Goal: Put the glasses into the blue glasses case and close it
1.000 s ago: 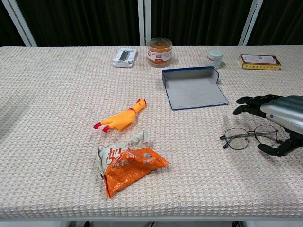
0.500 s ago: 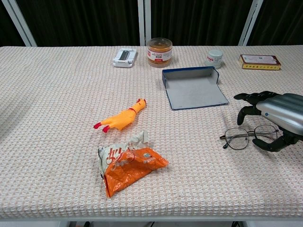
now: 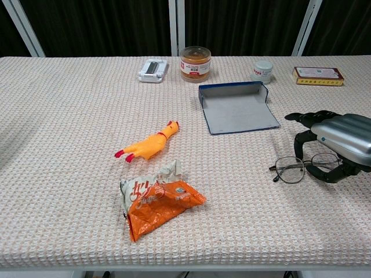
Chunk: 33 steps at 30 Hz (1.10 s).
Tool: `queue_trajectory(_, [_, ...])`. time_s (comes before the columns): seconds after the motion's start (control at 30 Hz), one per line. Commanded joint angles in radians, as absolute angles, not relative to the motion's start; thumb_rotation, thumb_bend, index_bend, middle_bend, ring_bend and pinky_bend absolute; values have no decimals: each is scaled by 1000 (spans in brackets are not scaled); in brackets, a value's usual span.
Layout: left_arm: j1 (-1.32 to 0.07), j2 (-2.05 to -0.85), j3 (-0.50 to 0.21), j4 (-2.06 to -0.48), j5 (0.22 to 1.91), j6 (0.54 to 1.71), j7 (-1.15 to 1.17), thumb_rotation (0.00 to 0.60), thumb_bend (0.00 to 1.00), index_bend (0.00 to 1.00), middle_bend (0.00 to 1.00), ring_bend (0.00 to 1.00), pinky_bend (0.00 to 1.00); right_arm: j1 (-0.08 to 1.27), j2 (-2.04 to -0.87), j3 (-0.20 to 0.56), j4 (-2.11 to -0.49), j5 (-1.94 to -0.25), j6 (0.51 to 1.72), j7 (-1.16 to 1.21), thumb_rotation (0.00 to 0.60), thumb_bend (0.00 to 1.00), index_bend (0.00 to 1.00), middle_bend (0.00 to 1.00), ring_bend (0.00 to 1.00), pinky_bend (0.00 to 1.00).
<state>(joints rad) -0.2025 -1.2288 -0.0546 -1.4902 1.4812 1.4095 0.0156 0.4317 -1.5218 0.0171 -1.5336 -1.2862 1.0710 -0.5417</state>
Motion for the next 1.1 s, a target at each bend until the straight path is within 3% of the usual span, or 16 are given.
queue_trajectory(0.03, [-203,-1229,-55,-1489,1479,1407,16,555,133,81,43,0,130,432,-1525,16,-1531,-1288,1072,-538,600,475,524,0,0,0])
queue_trajectory(0.77, [-207,-1229,-52,-1487,1463,1377,15,579,133,81,43,0,131,423,-1555,16,-1482,-1321,1111,-504,600,486,668,0,0,0])
queue_trajectory(1.1, [-209,-1231,-52,-1481,1461,1370,11,583,133,81,43,0,131,428,-1551,29,-1484,-1341,1125,-481,600,523,789,1,0,0])
